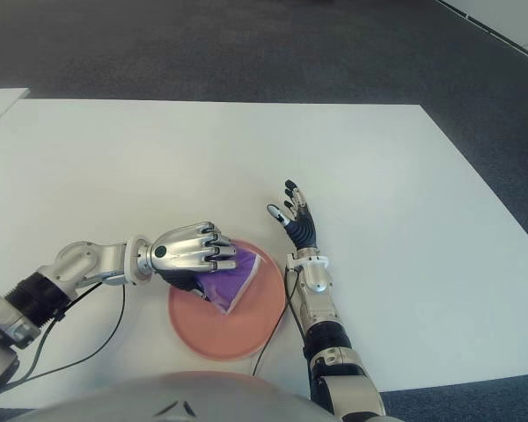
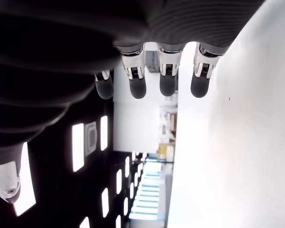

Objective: Put the tissue paper into the plate.

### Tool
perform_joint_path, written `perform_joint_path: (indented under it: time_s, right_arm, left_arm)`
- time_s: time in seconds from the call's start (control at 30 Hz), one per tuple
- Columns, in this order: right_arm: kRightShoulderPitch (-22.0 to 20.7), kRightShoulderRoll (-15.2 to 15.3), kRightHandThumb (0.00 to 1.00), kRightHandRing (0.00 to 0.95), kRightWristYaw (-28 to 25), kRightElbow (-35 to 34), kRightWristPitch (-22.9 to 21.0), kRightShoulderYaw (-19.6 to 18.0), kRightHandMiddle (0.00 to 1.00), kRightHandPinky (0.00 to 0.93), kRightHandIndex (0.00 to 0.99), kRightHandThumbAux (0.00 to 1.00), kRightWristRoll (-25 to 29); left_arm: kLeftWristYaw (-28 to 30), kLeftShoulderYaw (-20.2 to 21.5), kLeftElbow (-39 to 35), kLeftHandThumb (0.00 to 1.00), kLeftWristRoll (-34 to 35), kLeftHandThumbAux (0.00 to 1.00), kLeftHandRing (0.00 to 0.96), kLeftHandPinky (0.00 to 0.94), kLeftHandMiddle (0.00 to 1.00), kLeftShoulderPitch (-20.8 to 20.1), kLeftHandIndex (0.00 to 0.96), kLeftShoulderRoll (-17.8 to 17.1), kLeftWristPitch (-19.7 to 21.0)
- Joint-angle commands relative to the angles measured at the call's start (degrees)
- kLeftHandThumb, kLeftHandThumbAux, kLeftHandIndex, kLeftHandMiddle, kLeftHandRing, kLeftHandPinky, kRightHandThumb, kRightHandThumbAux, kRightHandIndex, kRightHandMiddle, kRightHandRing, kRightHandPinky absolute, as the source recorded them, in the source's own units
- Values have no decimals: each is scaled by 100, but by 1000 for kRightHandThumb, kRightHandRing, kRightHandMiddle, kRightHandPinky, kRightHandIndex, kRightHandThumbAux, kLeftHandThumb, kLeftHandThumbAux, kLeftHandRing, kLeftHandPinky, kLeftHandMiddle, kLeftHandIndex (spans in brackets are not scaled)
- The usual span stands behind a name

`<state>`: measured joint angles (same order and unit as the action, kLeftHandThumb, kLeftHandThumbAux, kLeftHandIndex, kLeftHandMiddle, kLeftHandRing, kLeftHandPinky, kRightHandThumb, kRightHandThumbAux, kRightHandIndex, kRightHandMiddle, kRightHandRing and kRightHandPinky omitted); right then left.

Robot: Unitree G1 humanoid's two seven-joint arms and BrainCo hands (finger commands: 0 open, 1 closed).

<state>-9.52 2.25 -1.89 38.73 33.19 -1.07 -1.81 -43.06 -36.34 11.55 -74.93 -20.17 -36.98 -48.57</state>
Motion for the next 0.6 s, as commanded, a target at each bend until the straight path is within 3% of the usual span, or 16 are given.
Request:
perform_joint_path:
  time_s: [0.03,0.4,0.53,0.6]
  right_arm:
    - [356,-34,0,0,5,282,-256,35,0,0,0,510,-39]
    - [341,-77,0,0,-45,335,-224,-18,0,0,0,530,63]
    - [343,-91,0,0,-83,339,-215,-28,0,0,0,536,99]
    - [346,-94,0,0,-94,334,-218,-30,0,0,0,540,109]
  left_arm:
    - [-130,-168,148,853,-47,659,799,832,588,-79,432,22,-15]
    - [-767,-148,459,844,512,659,670,644,554,-68,433,367,-423]
    - [-1050,-126,423,838,327,663,633,594,543,-68,428,372,-326]
    - [-1220,-133,389,766,194,683,612,565,582,-80,429,352,-242]
